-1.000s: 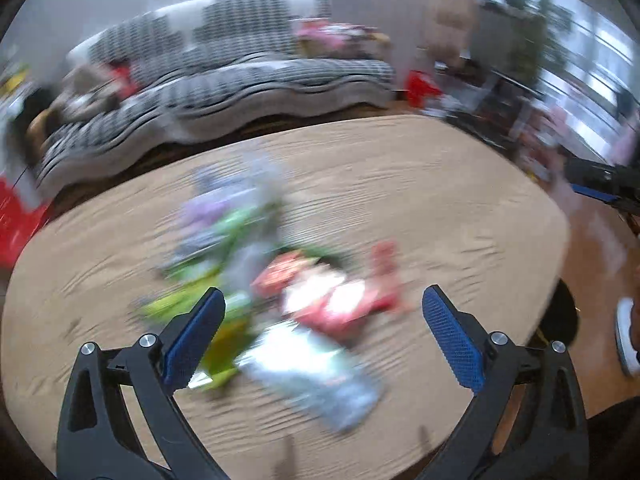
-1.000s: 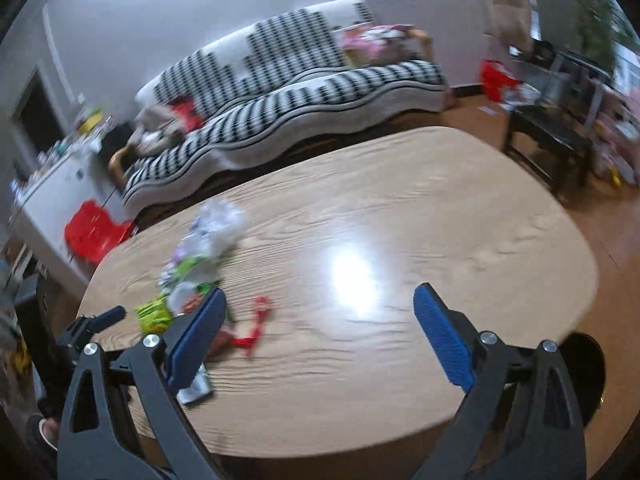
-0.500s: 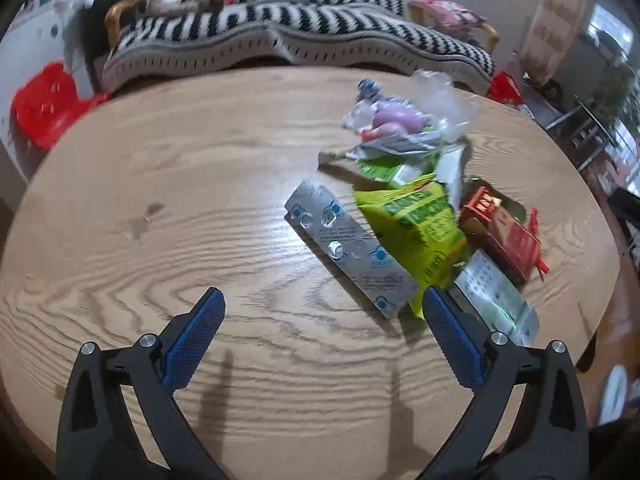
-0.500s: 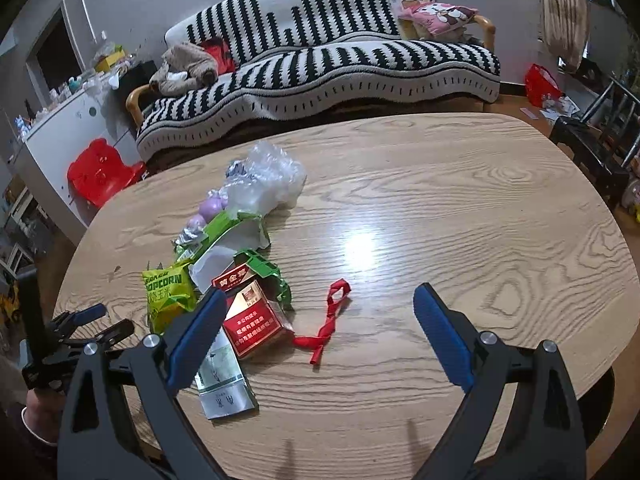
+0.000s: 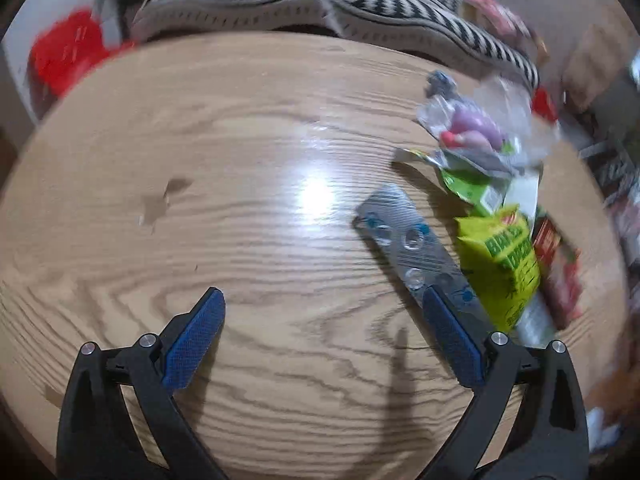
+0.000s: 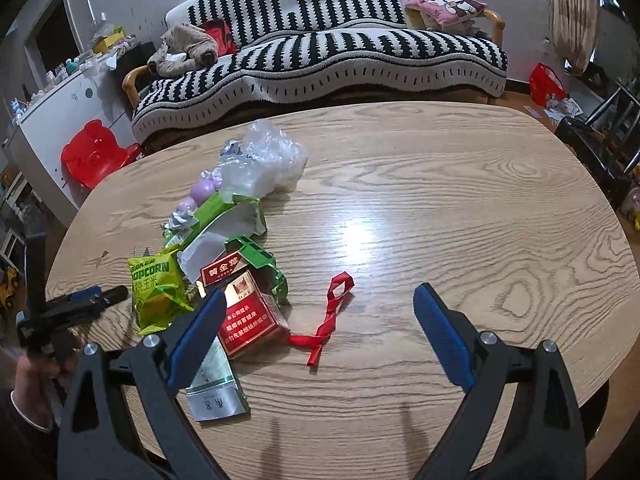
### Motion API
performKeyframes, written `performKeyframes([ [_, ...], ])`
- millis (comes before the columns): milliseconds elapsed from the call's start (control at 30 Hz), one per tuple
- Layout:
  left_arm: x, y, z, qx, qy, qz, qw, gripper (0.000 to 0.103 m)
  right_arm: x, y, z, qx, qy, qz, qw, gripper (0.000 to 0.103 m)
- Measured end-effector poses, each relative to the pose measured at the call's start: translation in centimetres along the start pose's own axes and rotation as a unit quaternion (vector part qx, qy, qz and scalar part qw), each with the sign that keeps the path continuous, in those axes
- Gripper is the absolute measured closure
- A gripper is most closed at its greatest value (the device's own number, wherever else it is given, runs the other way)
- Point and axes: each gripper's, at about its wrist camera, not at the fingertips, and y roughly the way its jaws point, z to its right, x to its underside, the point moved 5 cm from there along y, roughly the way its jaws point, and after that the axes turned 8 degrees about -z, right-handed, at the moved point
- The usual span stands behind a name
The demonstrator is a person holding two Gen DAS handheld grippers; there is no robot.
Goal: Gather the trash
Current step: 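Move both open tools back over the table trash, then grasp the blister pill strip with the left tool while the right tool grasps the red ribbon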
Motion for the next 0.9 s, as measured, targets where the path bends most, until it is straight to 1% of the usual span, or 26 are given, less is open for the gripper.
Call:
performKeyframes([
  [33,0.0,-0.4,-0.2,0.016,-0.015,0.004,0.9998,0.007,0.0,0.1,0.0,0.001,-0.001,0.000,1.000,0.012],
  [67,0.1,-0.6,0.0,0.026,-0.018,0.004,0.9995,0.007,0.0,0.1,-0.1,0.002,-0.002,0.000,1.000,0.012],
  [133,0.2,-1.0,1.0,0.042,-0.013,0.009,0.9990,0.007,0.0,0.2,-0.1,0.003,-0.001,-0.002,1.000,0.012],
  [200,0.4,-1.1,2.5,0.043,0.002,0.014,0.9990,0.007,0.0,0.4,-0.1,0.003,-0.001,-0.003,1.000,0.012],
  [233,0.4,-0.9,3.5,0.033,0.015,0.015,0.9992,0.007,0.0,0.4,-0.1,0.004,-0.002,-0.004,1.000,0.012],
  [300,0.5,-0.1,4.4,0.015,0.026,0.006,0.9995,0.007,0.0,0.5,-0.1,0.004,-0.002,-0.004,1.000,0.012],
  [367,0.7,0.8,4.6,-0.002,0.030,-0.005,0.9995,0.007,0.0,0.6,-0.1,0.005,-0.003,-0.005,1.000,0.012],
  [400,0.6,0.8,4.6,-0.009,0.036,0.001,0.9993,0.006,0.0,0.6,-0.1,0.005,-0.003,-0.006,1.000,0.012],
  [467,0.4,0.7,4.2,-0.026,0.039,0.002,0.9989,0.006,0.1,0.7,-0.1,0.005,-0.004,-0.008,1.000,0.012],
  [567,0.2,0.3,2.5,-0.029,0.023,-0.001,0.9993,0.007,0.2,1.1,0.1,0.012,-0.008,-0.015,1.000,0.012],
  [700,-0.2,0.6,1.5,-0.055,0.026,0.007,0.9981,0.007,0.5,2.8,0.9,0.025,0.000,-0.040,0.999,0.012],
  [767,-0.3,0.9,2.0,-0.067,0.049,0.012,0.9965,0.007,0.6,4.1,1.3,0.032,0.006,-0.055,0.998,0.015],
  [833,-0.5,1.4,3.0,-0.079,0.075,0.017,0.9939,0.007,0.6,5.4,1.5,0.048,0.007,-0.065,0.997,0.021],
  [867,-0.1,1.4,3.3,-0.082,0.084,0.019,0.9928,0.007,0.6,5.9,1.8,0.054,0.009,-0.068,0.996,0.022],
  [900,0.1,1.5,3.7,-0.085,0.094,0.020,0.9917,0.009,0.5,6.5,2.1,0.060,0.014,-0.071,0.996,0.026],
])
